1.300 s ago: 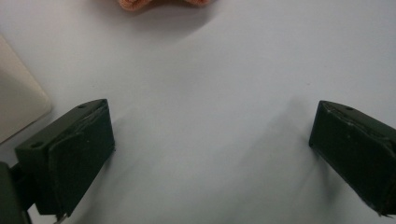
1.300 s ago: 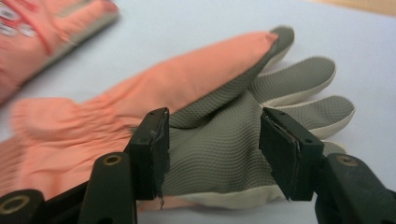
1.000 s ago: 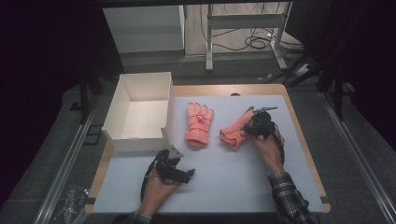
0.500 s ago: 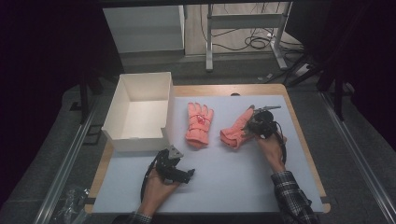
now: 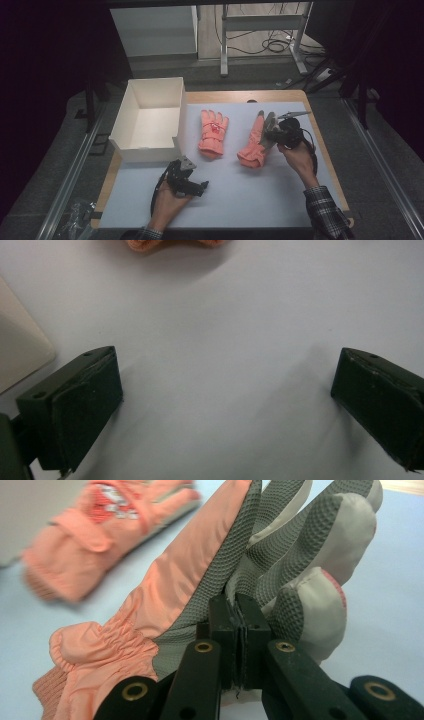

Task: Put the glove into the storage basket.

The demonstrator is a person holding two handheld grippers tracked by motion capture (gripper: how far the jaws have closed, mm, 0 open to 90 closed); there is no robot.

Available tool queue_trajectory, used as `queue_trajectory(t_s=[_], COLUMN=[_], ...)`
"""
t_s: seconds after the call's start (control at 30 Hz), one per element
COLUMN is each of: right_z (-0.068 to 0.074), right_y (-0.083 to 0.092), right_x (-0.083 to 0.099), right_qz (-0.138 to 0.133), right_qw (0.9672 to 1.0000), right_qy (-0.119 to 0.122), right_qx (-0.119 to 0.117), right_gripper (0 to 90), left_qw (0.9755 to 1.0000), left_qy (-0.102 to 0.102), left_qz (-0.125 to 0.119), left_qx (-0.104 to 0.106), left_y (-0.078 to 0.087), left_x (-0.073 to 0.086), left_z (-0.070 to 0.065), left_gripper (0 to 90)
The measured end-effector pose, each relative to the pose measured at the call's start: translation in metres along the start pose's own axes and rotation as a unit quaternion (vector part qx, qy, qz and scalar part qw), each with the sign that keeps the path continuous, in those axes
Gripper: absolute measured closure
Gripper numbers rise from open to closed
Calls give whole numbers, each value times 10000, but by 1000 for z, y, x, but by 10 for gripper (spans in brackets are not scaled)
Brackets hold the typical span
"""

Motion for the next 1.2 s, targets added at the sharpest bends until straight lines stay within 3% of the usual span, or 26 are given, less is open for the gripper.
queue_trajectory(t_s=[0.13,0.27,0.37,0.43,0.47,0.5,0.53,0.57,0.6,0.63,0.77,0.93,0.97,1.07,1.17,1.2], right_z=[8,15,25,27,30,35,35,38,38,39,38,37,37,38,35,35], right_y=[13,20,28,28,28,27,27,23,23,17,4,-7,-12,-14,-11,-11], right_x=[0,2,8,10,12,16,16,20,20,23,29,31,33,34,33,33], right_qz=[48,100,244,295,343,479,479,612,612,721,871,856,877,854,671,671], right_qw=[9987,9967,9922,9906,9888,9850,9850,9818,9818,9786,9758,9726,9724,9727,9768,9768], right_qy=[84,181,383,435,520,688,688,826,826,926,1103,1301,1420,1507,1522,1522], right_qx=[-506,-781,-1159,-1266,-1358,-1511,-1511,-1598,-1598,-1689,-1673,-1725,-1633,-1547,-1349,-1349], right_gripper=[872,871,871,871,871,871,871,871,871,871,869,863,851,826,772,772], left_qw=[10000,10000,10000,10000,10000,10000,10000,10000,10000,10000,10000,10000,10000,10000,10000,10000], left_qy=[0,0,-10,-8,-1,2,2,2,2,3,9,8,9,8,7,7], left_qz=[0,0,0,-1,-1,-2,-2,-2,-2,-3,-7,-7,-8,-7,-7,-7], left_qx=[-1,-1,-6,-5,-3,-2,-2,-1,-1,-2,3,2,1,0,1,1], left_y=[0,0,0,0,0,0,0,0,0,0,0,0,0,0,0,0], left_x=[0,0,0,0,0,0,0,0,0,0,0,0,0,0,0,0], left_z=[0,0,0,0,0,0,0,0,0,0,0,0,0,0,0,0], left_gripper=[1,1,1,1,1,1,1,1,1,1,3,4,4,4,4,4])
Point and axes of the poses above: each handheld gripper's, and its own axes: y roughly backward along the jaws, x roughly out of its underside, z roughly to its left, the point moved 3 cm from there along -y, roughly forward along the jaws, and after that the axes turned 12 degrees about -z, right-handed, at the moved point
